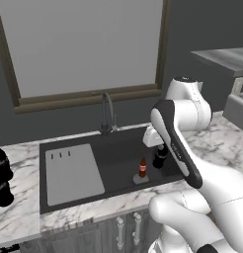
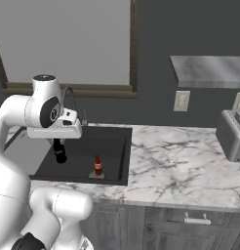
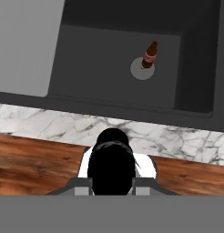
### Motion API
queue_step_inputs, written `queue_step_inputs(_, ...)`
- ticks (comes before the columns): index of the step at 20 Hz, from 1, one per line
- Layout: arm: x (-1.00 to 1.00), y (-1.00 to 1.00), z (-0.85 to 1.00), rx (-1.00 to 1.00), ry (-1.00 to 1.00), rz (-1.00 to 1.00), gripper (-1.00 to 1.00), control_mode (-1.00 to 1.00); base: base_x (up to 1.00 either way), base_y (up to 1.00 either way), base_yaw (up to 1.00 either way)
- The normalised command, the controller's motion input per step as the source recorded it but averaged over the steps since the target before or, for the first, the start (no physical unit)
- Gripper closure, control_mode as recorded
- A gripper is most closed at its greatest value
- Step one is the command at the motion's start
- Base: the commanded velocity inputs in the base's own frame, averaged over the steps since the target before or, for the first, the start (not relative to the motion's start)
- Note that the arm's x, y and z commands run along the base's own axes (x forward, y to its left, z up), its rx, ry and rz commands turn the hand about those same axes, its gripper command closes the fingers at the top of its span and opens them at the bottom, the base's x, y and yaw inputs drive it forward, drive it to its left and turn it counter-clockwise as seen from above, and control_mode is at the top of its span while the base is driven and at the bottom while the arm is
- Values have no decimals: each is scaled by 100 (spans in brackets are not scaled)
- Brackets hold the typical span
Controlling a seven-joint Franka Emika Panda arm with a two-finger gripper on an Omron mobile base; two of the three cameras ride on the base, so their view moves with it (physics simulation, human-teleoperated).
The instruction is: Place the large bottle from the dining counter next to the other large bottle outside the sink, and place the small bottle from the dining counter next to the other small bottle inside the sink.
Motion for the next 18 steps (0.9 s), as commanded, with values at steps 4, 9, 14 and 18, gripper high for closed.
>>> queue_step_inputs(4, 0, 0, 0, 0, 0, 0, 100, 100, 0, 0, 0)
queue_step_inputs(9, 0, 0, 0, 0, 0, 0, 100, -100, 0, 0, 0)
queue_step_inputs(14, 38, 15, -1, 0, 0, -3, 100, -100, 0, 0, 0)
queue_step_inputs(18, 46, 6, -6, 0, 1, 0, 100, -100, 0, 0, 0)
